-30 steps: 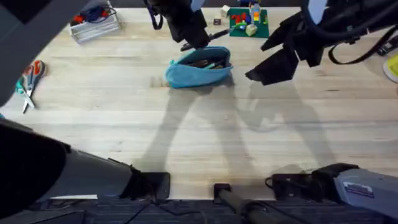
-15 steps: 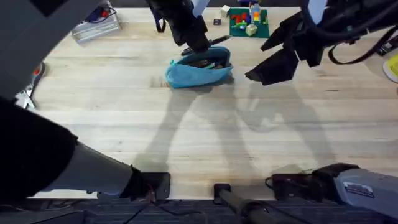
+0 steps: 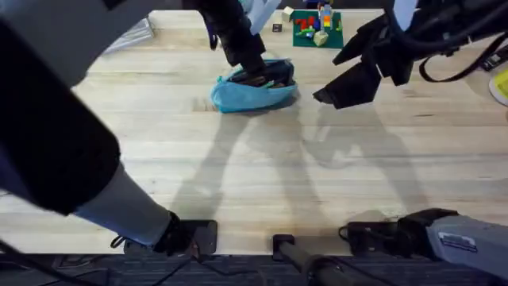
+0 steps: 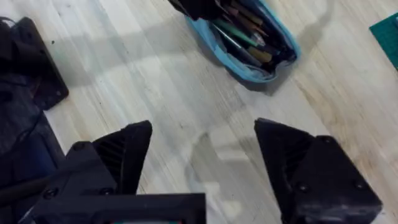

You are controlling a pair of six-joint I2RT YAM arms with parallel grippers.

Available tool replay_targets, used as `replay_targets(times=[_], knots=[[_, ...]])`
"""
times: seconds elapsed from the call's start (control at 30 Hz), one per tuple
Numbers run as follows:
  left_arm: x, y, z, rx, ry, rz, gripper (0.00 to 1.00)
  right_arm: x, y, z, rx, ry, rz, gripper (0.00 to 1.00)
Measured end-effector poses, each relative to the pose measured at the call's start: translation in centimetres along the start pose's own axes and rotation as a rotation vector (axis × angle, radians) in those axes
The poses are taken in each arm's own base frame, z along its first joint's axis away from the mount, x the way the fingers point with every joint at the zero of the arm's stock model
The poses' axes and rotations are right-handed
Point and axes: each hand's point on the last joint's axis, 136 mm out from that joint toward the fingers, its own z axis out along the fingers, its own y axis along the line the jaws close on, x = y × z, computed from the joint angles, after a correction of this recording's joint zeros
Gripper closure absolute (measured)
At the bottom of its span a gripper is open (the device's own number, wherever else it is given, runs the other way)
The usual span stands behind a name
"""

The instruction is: Unzip the bag, pick up the pens from the table one at a time and place them inside, then zip the bag closed.

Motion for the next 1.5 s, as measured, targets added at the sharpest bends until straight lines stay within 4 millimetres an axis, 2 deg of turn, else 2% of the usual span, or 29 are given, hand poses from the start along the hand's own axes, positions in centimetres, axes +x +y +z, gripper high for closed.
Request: replay_targets(times=[0.53,1.1,1.13,1.17,1.3,1.33,1.5], knots=[[0.7,1.5,4.2,0.029,0.034,-0.015,0.96,0.0,0.0,0.0,0.0,0.0,0.0,0.004],[1.0,1.5,4.9,0.041,0.045,-0.02,0.959,0.0,0.0,0.0,0.0,0.0,0.0,0.004],[1.0,1.5,4.9,0.042,0.045,-0.014,0.861,0.0,0.0,0.0,0.0,0.0,0.0,0.004],[1.0,1.5,4.9,0.042,0.045,-0.014,0.719,0.0,0.0,0.0,0.0,0.0,0.0,0.004],[1.0,1.5,4.9,0.042,0.045,-0.014,0.095,0.0,0.0,0.0,0.0,0.0,0.0,0.004],[1.0,1.5,4.9,0.042,0.045,-0.015,0.029,0.0,0.0,0.0,0.0,0.0,0.0,0.004],[1.0,1.5,4.9,0.042,0.045,-0.016,0.009,0.0,0.0,0.0,0.0,0.0,0.0,0.004]])
